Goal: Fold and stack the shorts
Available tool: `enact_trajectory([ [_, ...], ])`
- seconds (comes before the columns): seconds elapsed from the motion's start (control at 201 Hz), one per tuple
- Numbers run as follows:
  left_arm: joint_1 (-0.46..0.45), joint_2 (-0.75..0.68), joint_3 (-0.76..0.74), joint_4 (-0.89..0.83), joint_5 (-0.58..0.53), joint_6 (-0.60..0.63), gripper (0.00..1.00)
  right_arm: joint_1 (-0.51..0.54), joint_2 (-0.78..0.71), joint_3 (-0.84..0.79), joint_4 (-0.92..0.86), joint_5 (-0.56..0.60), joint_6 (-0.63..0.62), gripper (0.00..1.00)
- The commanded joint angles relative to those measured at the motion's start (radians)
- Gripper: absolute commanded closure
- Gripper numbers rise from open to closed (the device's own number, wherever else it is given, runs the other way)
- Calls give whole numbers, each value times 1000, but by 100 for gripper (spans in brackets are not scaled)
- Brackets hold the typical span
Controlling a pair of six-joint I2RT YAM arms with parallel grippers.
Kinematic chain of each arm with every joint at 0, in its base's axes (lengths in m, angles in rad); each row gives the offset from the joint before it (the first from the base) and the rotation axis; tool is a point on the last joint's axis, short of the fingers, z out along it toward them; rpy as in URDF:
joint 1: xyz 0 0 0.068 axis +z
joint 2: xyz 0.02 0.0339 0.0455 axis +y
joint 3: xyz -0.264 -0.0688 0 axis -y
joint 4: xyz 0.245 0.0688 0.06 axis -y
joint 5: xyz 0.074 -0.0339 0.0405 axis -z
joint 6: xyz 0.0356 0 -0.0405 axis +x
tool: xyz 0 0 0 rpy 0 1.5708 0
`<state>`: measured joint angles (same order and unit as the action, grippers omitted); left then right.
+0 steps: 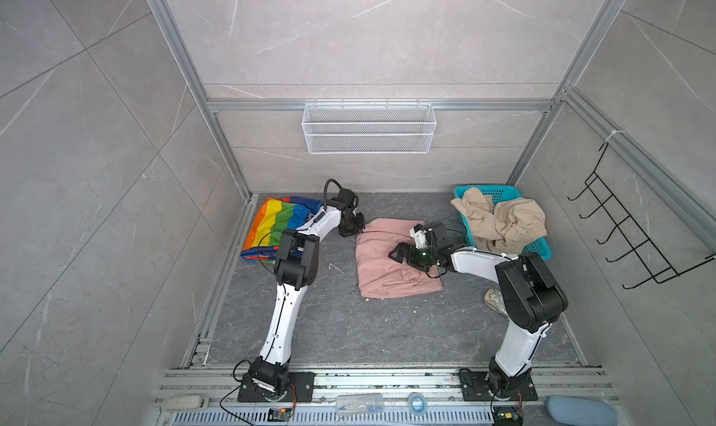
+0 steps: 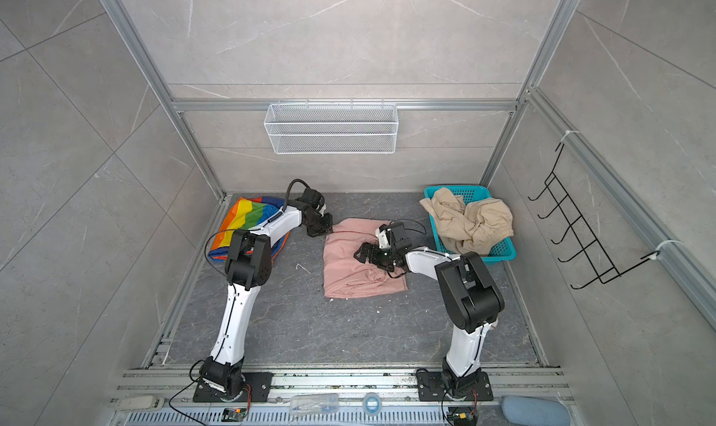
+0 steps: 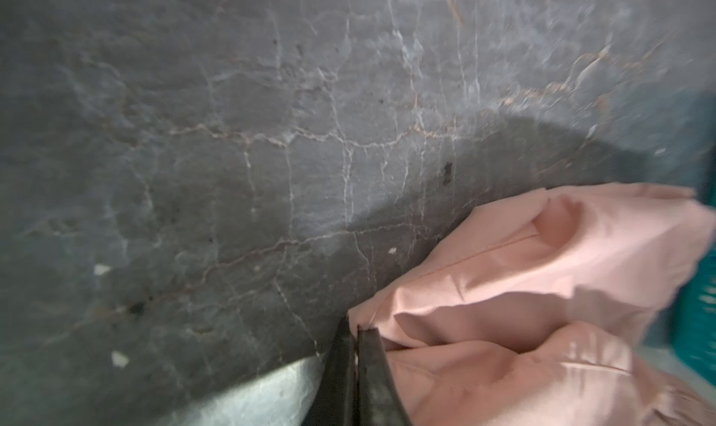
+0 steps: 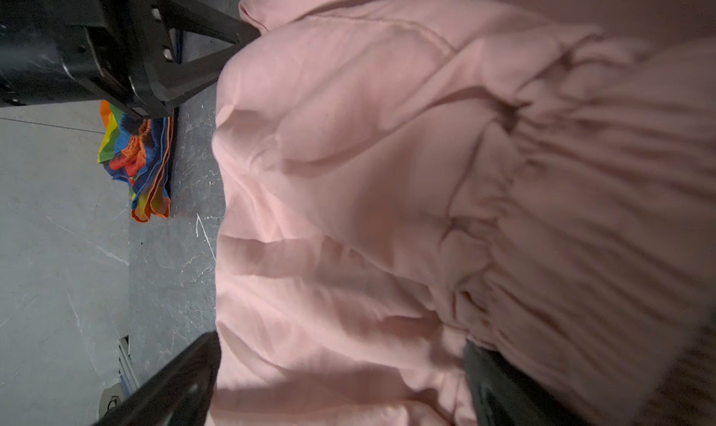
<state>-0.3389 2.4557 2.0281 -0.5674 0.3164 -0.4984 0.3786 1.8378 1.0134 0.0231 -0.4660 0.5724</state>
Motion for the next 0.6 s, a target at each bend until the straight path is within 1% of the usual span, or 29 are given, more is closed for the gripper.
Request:
enact_trajectory([
  [0.0, 82, -44, -93, 111, 41, -84, 100, -15, 19, -76, -88, 23, 2, 0],
  [0.189, 133, -66, -148, 193, 118, -145, 100, -59, -6, -133, -78, 18, 1, 0],
  [0.289, 144, -62, -134, 189, 132, -144, 100, -85, -43, -154, -83, 11, 0, 0],
  [0.448, 141, -62, -94, 165, 132, -124, 100, -89, -142, -126, -134, 4, -5, 0],
  [0.543, 137, -101, -102, 178, 153, -126, 100, -89, -202, -85, -159, -3, 1, 0],
  [0.548, 138, -103, -103, 179, 153, -127, 100, -89, -204, -84, -159, -4, 2, 0],
  [0.588, 133, -116, -117, 186, 150, -127, 82, -89, -217, -64, -161, -15, 10, 0],
  [0.598, 132, -144, -119, 187, 149, -127, 78, -89, -220, -59, -160, -16, 13, 0],
])
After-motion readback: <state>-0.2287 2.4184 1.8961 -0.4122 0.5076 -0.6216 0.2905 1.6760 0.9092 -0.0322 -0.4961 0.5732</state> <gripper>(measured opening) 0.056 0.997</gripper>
